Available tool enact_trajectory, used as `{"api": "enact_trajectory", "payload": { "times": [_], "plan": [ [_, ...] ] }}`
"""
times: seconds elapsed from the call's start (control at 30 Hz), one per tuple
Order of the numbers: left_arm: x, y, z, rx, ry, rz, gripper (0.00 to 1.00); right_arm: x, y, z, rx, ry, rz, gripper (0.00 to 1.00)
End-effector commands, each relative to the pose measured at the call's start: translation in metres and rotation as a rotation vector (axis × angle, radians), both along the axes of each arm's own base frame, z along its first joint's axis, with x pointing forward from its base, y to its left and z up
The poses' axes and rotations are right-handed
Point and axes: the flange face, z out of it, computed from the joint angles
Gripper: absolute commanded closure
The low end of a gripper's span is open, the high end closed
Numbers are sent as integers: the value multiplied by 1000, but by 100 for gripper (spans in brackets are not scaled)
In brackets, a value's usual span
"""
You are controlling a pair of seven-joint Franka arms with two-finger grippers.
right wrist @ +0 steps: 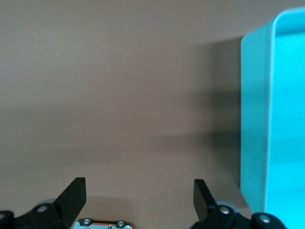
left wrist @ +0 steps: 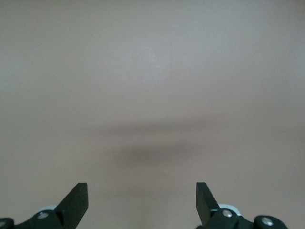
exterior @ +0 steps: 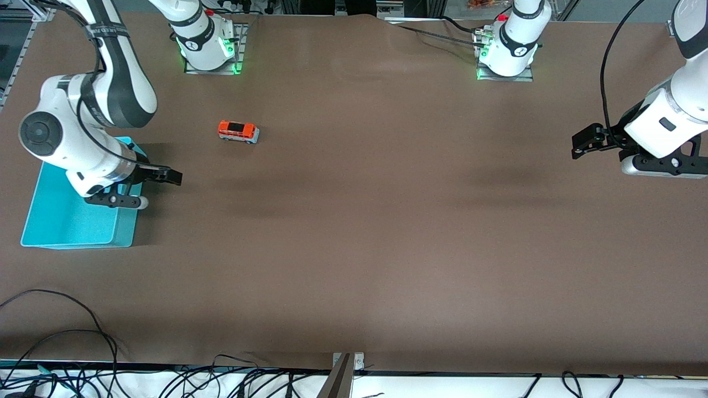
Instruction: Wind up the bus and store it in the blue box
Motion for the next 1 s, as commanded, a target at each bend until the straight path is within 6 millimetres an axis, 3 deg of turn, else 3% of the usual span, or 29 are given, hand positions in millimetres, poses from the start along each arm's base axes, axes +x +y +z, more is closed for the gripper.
{"api": "enact_trajectory", "payload": {
  "times": [0.0, 0.17, 0.4, 0.57, 0.97],
  "plan": [
    [-1, -1, -1, -18, 10, -4, 0, -17, -2, -18, -17, 19, -20, 0],
    [1, 0, -3, -18, 13, -2, 0, -20, 2, -25, -32, 28, -130, 0],
    [1, 0, -3, -18, 13, -2, 0, -39, 10, -56, -50, 12, -241, 0],
    [1, 0, -3, -18, 13, -1, 0, -55, 11, -75, -85, 23, -418, 0],
    [0, 0, -3, -18, 14, -1, 0, -65, 28, -71, -170, 25, -799, 0]
  ]
}}
